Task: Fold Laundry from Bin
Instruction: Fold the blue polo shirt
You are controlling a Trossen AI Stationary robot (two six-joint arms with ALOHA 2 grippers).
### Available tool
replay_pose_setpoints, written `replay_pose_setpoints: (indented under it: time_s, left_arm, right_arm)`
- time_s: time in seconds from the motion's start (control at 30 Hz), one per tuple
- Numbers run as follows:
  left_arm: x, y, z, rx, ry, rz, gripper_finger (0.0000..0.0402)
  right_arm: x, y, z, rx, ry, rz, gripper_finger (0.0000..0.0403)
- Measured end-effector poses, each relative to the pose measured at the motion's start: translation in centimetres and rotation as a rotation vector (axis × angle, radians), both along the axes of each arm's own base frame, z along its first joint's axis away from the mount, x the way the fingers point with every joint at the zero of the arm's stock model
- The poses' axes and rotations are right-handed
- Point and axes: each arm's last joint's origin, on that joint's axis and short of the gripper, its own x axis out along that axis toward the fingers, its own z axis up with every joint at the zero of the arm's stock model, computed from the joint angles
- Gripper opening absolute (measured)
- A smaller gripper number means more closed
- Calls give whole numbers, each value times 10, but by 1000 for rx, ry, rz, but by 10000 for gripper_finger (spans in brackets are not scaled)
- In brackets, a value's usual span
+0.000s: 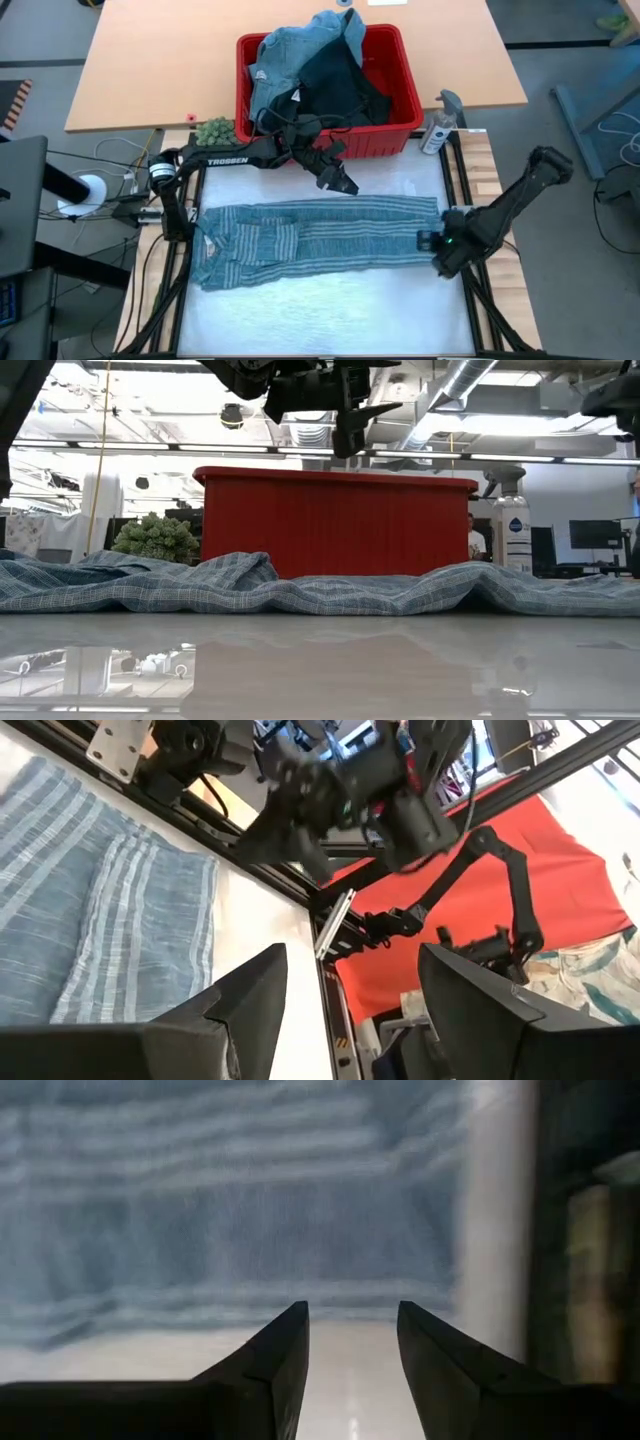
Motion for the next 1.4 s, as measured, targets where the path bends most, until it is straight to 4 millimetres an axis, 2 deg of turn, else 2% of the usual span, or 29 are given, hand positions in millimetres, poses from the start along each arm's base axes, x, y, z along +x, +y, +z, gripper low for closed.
replay_pose_setpoints:
  time_s: [0.13, 0.27, 0.57, 0.67, 0.83, 0.87, 0.93, 1.0, 1.13, 1.3, 1.4]
  left_arm:
    - [0, 1, 0, 38, -19, 13, 215]
    - [0, 1, 0, 45, -21, 20, 215]
    - [1, 1, 0, 85, -40, 27, 215]
    - [1, 1, 0, 93, -45, 26, 215]
    - [1, 1, 0, 95, -45, 31, 215]
    - [1, 1, 0, 95, -45, 30, 215]
    - [0, 0, 0, 94, -42, 28, 215]
    - [0, 0, -1, 90, -31, 28, 215]
    - [-1, -2, -6, 88, 18, 15, 215]
    - [-2, -13, -17, 121, 97, -36, 215]
    - [-2, -19, -21, 138, 122, -58, 215]
  right_arm:
    - [-8, -10, 2, 12, 37, -24, 177]
    - [-4, -13, -12, 95, 128, -82, 173]
    - [6, -31, -39, 52, 118, -79, 174]
    - [10, -33, -41, 50, 139, -100, 193]
    - [21, -35, -43, 78, 67, -153, 257]
    - [23, -36, -44, 98, 55, -197, 267]
    - [19, -38, -51, 131, 159, -313, 276]
    - [18, -38, -58, 160, 259, -350, 277]
    - [24, -39, -66, 139, 312, -370, 268]
    - [39, -41, -77, 70, 263, -304, 263]
    - [41, -43, -84, 47, 319, -281, 263]
